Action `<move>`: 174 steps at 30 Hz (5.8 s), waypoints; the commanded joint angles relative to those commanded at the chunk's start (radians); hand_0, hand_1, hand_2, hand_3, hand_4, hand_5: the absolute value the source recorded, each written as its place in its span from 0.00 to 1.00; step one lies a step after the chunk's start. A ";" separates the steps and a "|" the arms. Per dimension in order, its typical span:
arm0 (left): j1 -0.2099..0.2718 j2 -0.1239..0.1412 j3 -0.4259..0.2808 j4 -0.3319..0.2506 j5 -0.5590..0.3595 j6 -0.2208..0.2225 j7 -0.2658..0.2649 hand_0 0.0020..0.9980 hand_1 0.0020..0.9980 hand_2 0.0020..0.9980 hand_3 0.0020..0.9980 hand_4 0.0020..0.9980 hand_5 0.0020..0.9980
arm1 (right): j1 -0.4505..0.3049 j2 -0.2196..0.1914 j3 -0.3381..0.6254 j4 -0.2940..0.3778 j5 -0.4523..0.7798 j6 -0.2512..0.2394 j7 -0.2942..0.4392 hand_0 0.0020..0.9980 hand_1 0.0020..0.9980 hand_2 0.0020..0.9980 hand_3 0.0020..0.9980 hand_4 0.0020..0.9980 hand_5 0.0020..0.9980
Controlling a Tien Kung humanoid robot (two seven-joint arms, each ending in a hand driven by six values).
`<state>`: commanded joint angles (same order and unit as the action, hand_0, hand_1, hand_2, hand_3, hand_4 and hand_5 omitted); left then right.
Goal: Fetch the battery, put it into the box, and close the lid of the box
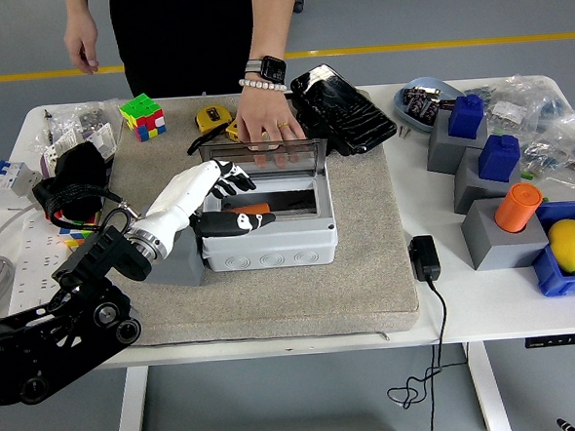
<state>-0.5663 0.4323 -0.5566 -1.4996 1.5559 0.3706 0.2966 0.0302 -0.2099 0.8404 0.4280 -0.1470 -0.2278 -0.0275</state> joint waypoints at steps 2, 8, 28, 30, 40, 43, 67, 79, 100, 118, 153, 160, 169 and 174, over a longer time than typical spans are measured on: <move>0.004 0.005 -0.011 -0.019 -0.001 -0.001 0.000 0.45 0.55 0.60 0.57 0.97 0.49 | 0.000 0.000 0.001 0.000 0.000 -0.001 0.000 0.57 0.64 0.65 0.54 0.87 0.41; 0.004 0.004 -0.057 -0.066 -0.026 0.055 -0.080 0.41 0.53 0.59 0.57 0.97 0.49 | -0.002 -0.001 -0.001 -0.001 0.001 -0.001 -0.001 0.57 0.64 0.65 0.54 0.87 0.41; -0.140 -0.058 -0.071 0.080 0.073 -0.074 0.063 0.71 0.73 0.71 0.67 0.97 0.51 | 0.003 -0.002 -0.004 0.000 0.005 0.000 0.000 0.57 0.64 0.65 0.54 0.87 0.41; -0.142 -0.049 -0.067 0.063 0.081 -0.108 0.096 0.71 0.73 0.71 0.67 0.97 0.51 | 0.002 -0.003 -0.005 -0.001 0.005 0.000 0.000 0.57 0.64 0.65 0.54 0.87 0.41; -0.138 -0.001 -0.056 -0.040 0.097 -0.197 0.180 0.53 0.60 0.62 0.62 0.98 0.53 | 0.002 -0.004 -0.002 0.001 0.003 0.000 0.001 0.57 0.64 0.65 0.54 0.87 0.41; -0.129 0.012 -0.054 -0.074 0.095 -0.203 0.187 0.53 0.60 0.62 0.62 0.98 0.53 | 0.002 -0.004 -0.002 0.000 0.003 0.000 0.000 0.57 0.64 0.65 0.54 0.87 0.41; -0.059 0.013 0.009 -0.131 0.058 -0.186 0.164 0.48 0.57 0.58 0.64 0.99 0.58 | -0.001 -0.001 -0.007 0.000 0.006 0.002 0.000 0.57 0.64 0.65 0.54 0.87 0.41; 0.093 -0.043 -0.236 -0.058 -0.265 0.120 -0.248 0.54 0.64 0.62 0.64 0.99 0.57 | -0.001 0.001 -0.012 -0.002 0.008 0.003 0.000 0.57 0.64 0.65 0.54 0.87 0.40; 0.272 -0.086 -0.564 0.063 -0.850 0.059 -0.608 0.60 0.63 0.61 0.62 0.97 0.53 | 0.016 -0.002 -0.014 0.000 0.005 0.004 -0.007 0.57 0.64 0.65 0.54 0.87 0.41; 0.294 -0.052 -0.604 0.073 -0.841 0.047 -0.597 0.61 0.63 0.59 0.60 0.94 0.48 | 0.039 -0.012 -0.045 -0.005 0.014 0.003 -0.010 0.57 0.64 0.65 0.54 0.87 0.40; 0.285 -0.043 -0.617 0.051 -0.821 0.043 -0.606 0.61 0.63 0.58 0.60 0.94 0.48 | 0.044 -0.028 -0.097 -0.010 0.030 0.002 -0.012 0.57 0.64 0.65 0.54 0.87 0.41; 0.293 -0.038 -0.627 0.050 -0.817 0.042 -0.604 0.62 0.63 0.58 0.60 0.93 0.47 | 0.041 -0.028 -0.118 -0.011 0.032 0.003 -0.013 0.57 0.64 0.65 0.54 0.87 0.41; 0.307 -0.032 -0.633 0.047 -0.815 0.044 -0.604 0.62 0.63 0.58 0.60 0.93 0.47 | 0.021 -0.026 -0.135 -0.009 0.034 0.005 -0.015 0.57 0.64 0.65 0.54 0.87 0.41; 0.306 -0.040 -0.643 0.045 -0.814 0.046 -0.603 0.62 0.63 0.58 0.60 0.93 0.47 | 0.022 -0.025 -0.125 -0.006 0.030 0.005 -0.014 0.57 0.64 0.65 0.54 0.87 0.41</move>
<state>-0.2603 0.3923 -1.2000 -1.4542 0.7423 0.4165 -0.3065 0.0520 -0.2354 0.7154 0.4220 -0.1166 -0.2227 -0.0419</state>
